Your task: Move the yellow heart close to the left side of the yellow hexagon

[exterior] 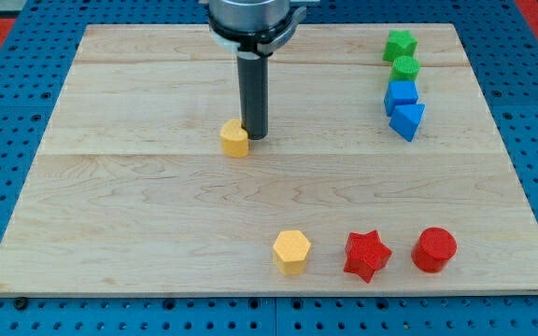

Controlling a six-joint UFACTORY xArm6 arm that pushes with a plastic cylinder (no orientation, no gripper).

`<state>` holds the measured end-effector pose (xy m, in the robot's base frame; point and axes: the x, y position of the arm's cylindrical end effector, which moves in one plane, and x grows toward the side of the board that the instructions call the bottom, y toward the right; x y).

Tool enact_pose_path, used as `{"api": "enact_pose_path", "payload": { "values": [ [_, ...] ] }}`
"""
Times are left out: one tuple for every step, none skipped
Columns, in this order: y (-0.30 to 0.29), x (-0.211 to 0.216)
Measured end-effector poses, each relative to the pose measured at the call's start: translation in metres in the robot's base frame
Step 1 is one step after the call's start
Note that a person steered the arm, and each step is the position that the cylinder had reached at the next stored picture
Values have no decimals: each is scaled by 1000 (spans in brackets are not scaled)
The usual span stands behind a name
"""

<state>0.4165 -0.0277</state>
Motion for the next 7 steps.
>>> {"api": "enact_pose_path", "payload": {
  "values": [
    [-22,-13],
    [-62,-8],
    [-88,0],
    [-88,9],
    [-68,13],
    [-68,32],
    [-68,52]
  ]
}}
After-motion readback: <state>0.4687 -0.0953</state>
